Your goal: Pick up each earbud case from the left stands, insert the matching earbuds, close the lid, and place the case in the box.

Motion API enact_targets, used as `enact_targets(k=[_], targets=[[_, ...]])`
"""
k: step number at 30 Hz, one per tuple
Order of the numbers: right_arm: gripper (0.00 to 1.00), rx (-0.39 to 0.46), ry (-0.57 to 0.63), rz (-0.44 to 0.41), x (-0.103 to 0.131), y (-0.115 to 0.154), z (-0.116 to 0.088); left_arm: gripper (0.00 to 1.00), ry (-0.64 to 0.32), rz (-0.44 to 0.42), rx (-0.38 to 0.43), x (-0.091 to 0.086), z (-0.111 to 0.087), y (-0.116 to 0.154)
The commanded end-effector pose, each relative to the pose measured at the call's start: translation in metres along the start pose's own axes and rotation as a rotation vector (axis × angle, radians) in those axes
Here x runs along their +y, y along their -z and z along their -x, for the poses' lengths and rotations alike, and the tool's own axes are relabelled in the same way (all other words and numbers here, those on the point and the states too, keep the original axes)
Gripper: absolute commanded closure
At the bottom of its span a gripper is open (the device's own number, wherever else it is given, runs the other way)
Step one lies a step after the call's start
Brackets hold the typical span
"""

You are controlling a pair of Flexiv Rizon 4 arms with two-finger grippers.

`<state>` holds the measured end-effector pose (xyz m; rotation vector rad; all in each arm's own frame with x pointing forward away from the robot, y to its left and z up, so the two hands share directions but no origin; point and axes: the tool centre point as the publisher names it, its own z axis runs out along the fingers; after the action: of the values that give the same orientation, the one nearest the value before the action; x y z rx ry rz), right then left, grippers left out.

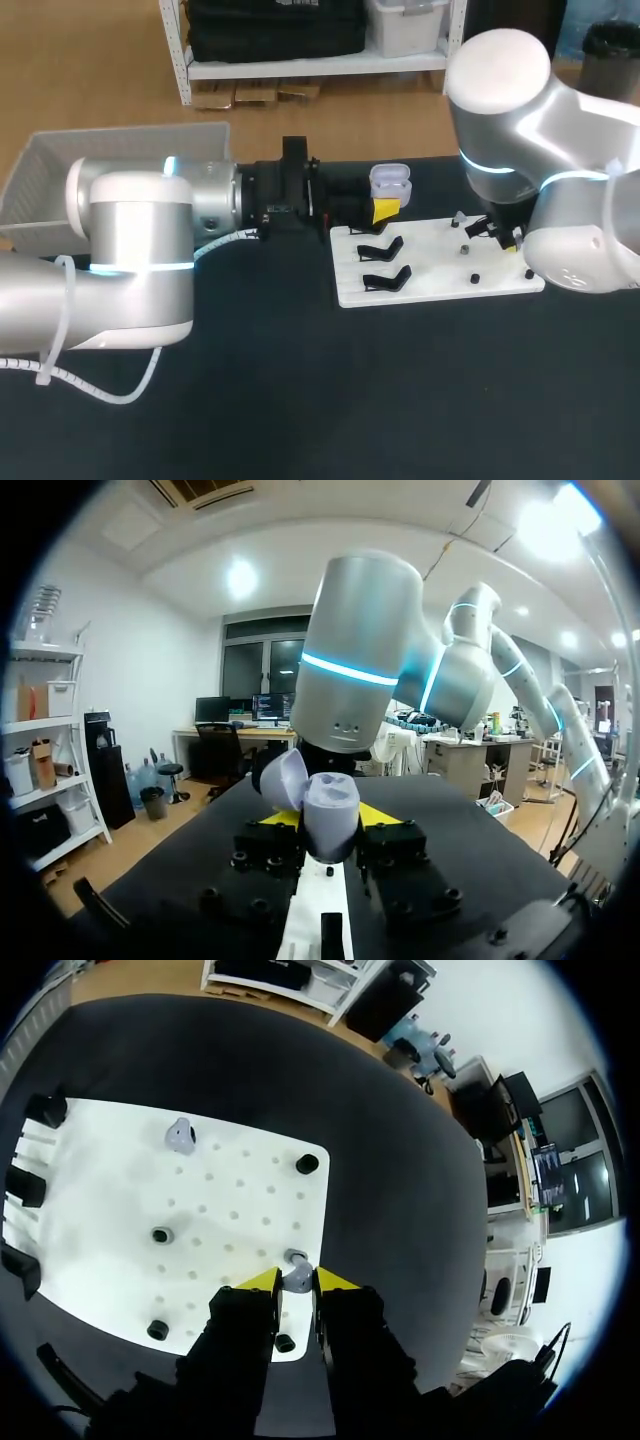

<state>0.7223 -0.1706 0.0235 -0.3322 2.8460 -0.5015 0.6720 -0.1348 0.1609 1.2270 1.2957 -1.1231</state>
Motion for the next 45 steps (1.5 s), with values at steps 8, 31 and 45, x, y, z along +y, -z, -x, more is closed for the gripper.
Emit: enact_targets(k=[8, 31, 45], targets=[[1.0, 0.045, -0.025, 0.018, -0.018, 0.085, -0.023, 1.0, -0.006, 0.008, -0.009, -0.001, -0.002, 0.0], [1.0, -0.039, -0.089, 0.142, 0.018, 0.189, -0.054, 1.0, -0.006, 0.008, -0.009, -0.001, -0.002, 0.0], [1.0, 0.241, -0.913, 0.12, 0.072, 0.22, -0.05, 1.0, -0.006, 0.008, -0.009, -0.001, -0.002, 0.0]])
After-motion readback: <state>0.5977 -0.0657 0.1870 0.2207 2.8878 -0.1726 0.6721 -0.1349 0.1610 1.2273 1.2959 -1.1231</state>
